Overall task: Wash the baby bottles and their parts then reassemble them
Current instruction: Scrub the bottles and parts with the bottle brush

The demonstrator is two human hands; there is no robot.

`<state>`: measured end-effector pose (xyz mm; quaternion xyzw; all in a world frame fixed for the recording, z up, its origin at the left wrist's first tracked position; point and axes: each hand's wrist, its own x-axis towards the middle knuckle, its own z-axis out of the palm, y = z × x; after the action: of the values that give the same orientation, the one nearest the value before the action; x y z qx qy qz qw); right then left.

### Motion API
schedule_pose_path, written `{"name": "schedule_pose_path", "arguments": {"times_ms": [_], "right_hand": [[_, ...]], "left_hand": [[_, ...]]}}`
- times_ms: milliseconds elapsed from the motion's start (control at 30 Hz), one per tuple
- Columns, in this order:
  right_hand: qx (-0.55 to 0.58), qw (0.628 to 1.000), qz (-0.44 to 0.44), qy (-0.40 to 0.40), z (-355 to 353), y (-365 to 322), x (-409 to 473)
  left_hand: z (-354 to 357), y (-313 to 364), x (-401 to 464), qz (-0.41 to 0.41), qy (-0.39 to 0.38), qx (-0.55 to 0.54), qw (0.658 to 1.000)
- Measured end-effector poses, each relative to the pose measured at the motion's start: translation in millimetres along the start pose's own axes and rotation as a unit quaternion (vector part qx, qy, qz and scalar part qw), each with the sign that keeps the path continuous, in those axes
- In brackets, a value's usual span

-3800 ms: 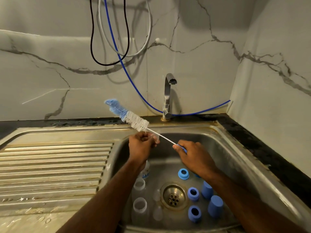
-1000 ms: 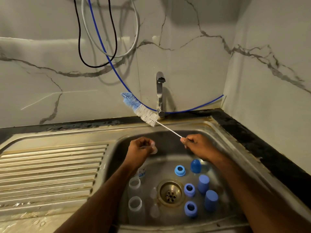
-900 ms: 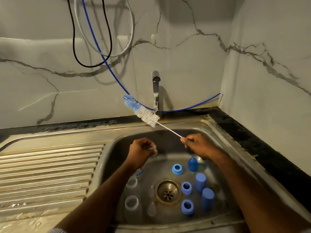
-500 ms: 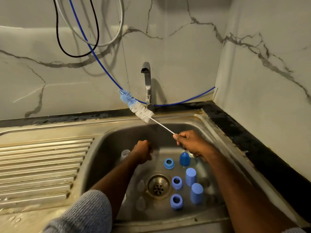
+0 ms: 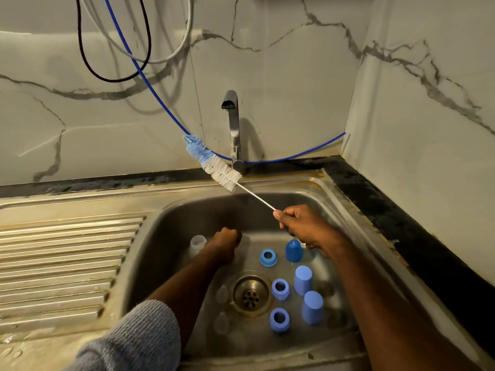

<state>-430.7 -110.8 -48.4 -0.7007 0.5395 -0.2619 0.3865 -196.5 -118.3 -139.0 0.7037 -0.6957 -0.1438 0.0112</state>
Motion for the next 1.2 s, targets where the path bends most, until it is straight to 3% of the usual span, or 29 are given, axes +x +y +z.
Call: {"name": "schedule_pose_path", "arguments": {"times_ms": [167, 533, 867, 967, 1067, 1133, 1200], "right_hand": [[0.005, 1.000, 0.002, -0.001, 1, 0, 1], [-0.012, 1.000, -0.006, 0.000, 2, 2, 2], [-0.024, 1.000, -0.013, -0.007, 3, 2, 3], [-0.018, 1.000, -0.020, -0.003, 3, 1, 2], [-0.007, 0.999, -0.032, 0.008, 2, 2, 4], [-0.004, 0.999, -0.038, 0.017, 2, 2, 4], [-0.009, 0.999, -0.046, 0.020, 2, 2, 4]], "left_hand": [[-11, 17, 1, 0.041, 0.049, 0.022, 0.998], [24, 53, 4, 0.146, -0.012, 0.164, 0.976], [27, 56, -3, 0.206, 0.039, 0.178, 0.962], [8, 56, -7, 0.165, 0.104, 0.107, 0.975], [-26, 49, -18, 0.063, 0.162, -0.133, 0.976], [-52, 37, -34, 0.007, 0.164, -0.358, 0.919], [-72, 17, -55, -0.048, 0.174, -0.556, 0.811]]}}
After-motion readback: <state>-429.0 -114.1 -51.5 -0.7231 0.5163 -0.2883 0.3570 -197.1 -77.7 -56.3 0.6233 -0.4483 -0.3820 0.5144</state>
